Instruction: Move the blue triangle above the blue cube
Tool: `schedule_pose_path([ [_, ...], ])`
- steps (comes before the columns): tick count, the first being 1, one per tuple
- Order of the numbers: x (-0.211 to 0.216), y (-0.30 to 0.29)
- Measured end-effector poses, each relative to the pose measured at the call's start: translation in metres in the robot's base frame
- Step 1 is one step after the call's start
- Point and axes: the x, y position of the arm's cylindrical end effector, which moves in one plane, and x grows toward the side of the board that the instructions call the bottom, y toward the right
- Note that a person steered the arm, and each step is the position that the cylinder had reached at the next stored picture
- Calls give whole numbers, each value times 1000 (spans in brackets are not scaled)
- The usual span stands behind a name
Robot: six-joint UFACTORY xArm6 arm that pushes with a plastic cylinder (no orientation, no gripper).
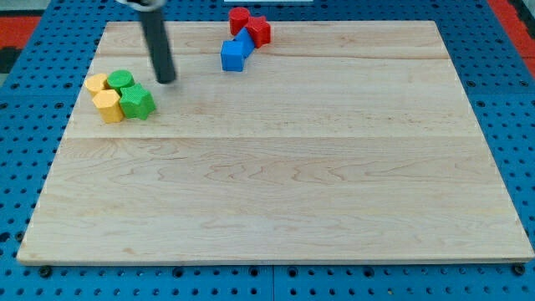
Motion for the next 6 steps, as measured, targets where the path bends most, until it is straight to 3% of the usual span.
schedule_pose_path([
  [1, -52, 10],
  [4, -109, 95],
  [6, -10, 130],
])
